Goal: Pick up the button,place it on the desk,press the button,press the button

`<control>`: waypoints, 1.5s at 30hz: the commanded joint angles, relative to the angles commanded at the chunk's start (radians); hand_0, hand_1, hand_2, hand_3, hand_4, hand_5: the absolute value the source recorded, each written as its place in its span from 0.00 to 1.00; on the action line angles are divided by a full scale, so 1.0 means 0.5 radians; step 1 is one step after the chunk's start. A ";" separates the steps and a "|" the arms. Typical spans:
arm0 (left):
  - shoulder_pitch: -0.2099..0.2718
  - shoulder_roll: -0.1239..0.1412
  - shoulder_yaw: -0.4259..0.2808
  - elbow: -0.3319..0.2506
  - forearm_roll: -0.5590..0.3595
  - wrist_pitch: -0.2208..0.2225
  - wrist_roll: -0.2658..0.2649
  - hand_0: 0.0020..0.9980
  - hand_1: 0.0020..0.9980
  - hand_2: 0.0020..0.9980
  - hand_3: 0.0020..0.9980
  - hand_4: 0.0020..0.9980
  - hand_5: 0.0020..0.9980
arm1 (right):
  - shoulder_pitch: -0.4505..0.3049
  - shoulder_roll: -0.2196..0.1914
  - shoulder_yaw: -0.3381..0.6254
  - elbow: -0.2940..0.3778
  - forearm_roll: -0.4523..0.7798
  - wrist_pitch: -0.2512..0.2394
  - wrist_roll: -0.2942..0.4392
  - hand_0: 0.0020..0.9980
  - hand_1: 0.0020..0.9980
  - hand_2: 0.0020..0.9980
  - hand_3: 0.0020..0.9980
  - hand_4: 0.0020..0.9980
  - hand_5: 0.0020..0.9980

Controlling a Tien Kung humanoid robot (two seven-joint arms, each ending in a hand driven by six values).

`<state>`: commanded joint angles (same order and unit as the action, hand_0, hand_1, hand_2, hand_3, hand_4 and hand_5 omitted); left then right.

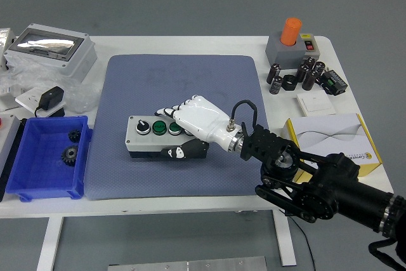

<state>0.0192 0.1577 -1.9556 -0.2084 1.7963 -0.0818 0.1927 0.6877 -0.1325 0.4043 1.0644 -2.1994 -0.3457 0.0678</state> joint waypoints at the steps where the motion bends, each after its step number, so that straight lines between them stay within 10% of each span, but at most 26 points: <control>1: 0.000 0.000 0.000 0.000 0.000 0.000 0.000 0.66 0.62 0.62 0.75 0.97 0.65 | 0.002 0.003 -0.002 -0.011 -0.005 0.003 0.001 0.15 0.34 0.33 0.55 0.34 0.00; 23: 0.001 -0.007 0.003 -0.005 0.013 -0.007 0.008 0.66 0.62 0.62 0.75 0.98 0.66 | -0.022 0.021 0.034 -0.104 0.028 0.048 0.013 0.16 0.36 0.33 0.58 0.35 0.00; 29: 0.000 -0.005 0.005 -0.005 0.009 -0.002 0.002 0.66 0.62 0.62 0.75 0.98 0.66 | -0.030 0.021 0.033 -0.114 0.025 0.060 -0.003 0.17 0.38 0.43 0.65 0.42 0.00; 30: 0.001 -0.005 0.006 -0.005 0.008 -0.002 0.001 0.66 0.62 0.62 0.75 0.98 0.66 | -0.031 0.021 0.034 -0.114 0.023 0.062 -0.006 0.21 0.47 0.58 0.66 0.51 0.00; 45: 0.002 -0.006 0.006 -0.004 0.005 0.010 -0.008 0.66 0.62 0.62 0.75 0.98 0.66 | -0.040 0.017 0.019 -0.105 -0.034 0.067 -0.019 0.40 0.65 0.68 0.71 0.58 0.04</control>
<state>0.0204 0.1544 -1.9526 -0.2102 1.7988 -0.0765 0.1887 0.6679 -0.1241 0.4137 1.0121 -2.2163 -0.3120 0.0585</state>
